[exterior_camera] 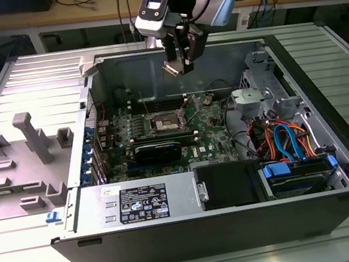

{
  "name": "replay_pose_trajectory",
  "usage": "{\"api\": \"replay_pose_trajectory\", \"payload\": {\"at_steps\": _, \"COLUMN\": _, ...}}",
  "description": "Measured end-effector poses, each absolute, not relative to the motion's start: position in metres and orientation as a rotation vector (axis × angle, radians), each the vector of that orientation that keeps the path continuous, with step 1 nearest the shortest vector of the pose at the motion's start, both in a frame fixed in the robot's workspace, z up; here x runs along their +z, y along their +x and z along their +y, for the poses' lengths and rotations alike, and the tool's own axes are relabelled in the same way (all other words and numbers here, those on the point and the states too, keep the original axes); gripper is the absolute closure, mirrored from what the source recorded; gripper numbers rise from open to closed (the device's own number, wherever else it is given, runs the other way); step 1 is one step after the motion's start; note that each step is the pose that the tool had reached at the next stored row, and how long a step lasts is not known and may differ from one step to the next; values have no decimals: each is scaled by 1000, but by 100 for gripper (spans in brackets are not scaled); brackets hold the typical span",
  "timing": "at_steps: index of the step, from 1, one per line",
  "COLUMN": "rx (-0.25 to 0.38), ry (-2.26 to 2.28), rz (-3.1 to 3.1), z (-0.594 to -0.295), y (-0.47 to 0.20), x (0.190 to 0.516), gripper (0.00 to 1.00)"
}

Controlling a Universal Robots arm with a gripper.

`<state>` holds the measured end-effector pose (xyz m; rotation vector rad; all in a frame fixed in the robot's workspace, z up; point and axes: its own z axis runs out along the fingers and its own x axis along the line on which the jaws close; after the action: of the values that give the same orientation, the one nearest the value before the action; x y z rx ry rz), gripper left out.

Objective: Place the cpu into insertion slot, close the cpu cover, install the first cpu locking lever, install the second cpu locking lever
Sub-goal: 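Place the cpu into insertion slot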

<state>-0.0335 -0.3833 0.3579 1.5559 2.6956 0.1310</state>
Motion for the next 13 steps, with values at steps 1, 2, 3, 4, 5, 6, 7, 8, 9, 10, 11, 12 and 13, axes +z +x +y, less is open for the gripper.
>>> {"api": "replay_pose_trajectory", "payload": {"at_steps": 1, "rx": 131, "ry": 1556, "rz": 2695, "z": -383, "y": -33, "x": 358, "gripper": 45}}
{"api": "replay_pose_trajectory", "payload": {"at_steps": 2, "rx": 131, "ry": 1557, "rz": 2695, "z": -383, "y": -33, "x": 358, "gripper": 45}}
{"api": "replay_pose_trajectory", "payload": {"at_steps": 3, "rx": 131, "ry": 1559, "rz": 2694, "z": -383, "y": -33, "x": 358, "gripper": 45}}
{"api": "replay_pose_trajectory", "payload": {"at_steps": 4, "rx": 131, "ry": 1566, "rz": 2690, "z": -383, "y": -33, "x": 358, "gripper": 45}}
{"api": "replay_pose_trajectory", "payload": {"at_steps": 5, "rx": 131, "ry": 1575, "rz": 2684, "z": -383, "y": -33, "x": 358, "gripper": 45}}
{"api": "replay_pose_trajectory", "payload": {"at_steps": 6, "rx": 131, "ry": 1582, "rz": 2680, "z": -383, "y": -33, "x": 358, "gripper": 45}}
{"api": "replay_pose_trajectory", "payload": {"at_steps": 7, "rx": 130, "ry": 1590, "rz": 2675, "z": -383, "y": -33, "x": 358, "gripper": 45}}
{"api": "replay_pose_trajectory", "payload": {"at_steps": 8, "rx": 130, "ry": 1603, "rz": 2666, "z": -383, "y": -33, "x": 358, "gripper": 45}}
{"api": "replay_pose_trajectory", "payload": {"at_steps": 9, "rx": 130, "ry": 1613, "rz": 2660, "z": -383, "y": -33, "x": 358, "gripper": 45}}
{"api": "replay_pose_trajectory", "payload": {"at_steps": 10, "rx": 130, "ry": 1628, "rz": 2650, "z": -383, "y": -33, "x": 358, "gripper": 45}}
{"api": "replay_pose_trajectory", "payload": {"at_steps": 11, "rx": 130, "ry": 1637, "rz": 2644, "z": -383, "y": -33, "x": 358, "gripper": 45}}
{"api": "replay_pose_trajectory", "payload": {"at_steps": 12, "rx": 129, "ry": 1649, "rz": 2636, "z": -383, "y": -33, "x": 358, "gripper": 45}}
{"api": "replay_pose_trajectory", "payload": {"at_steps": 13, "rx": 129, "ry": 1657, "rz": 2631, "z": -383, "y": -33, "x": 358, "gripper": 45}}
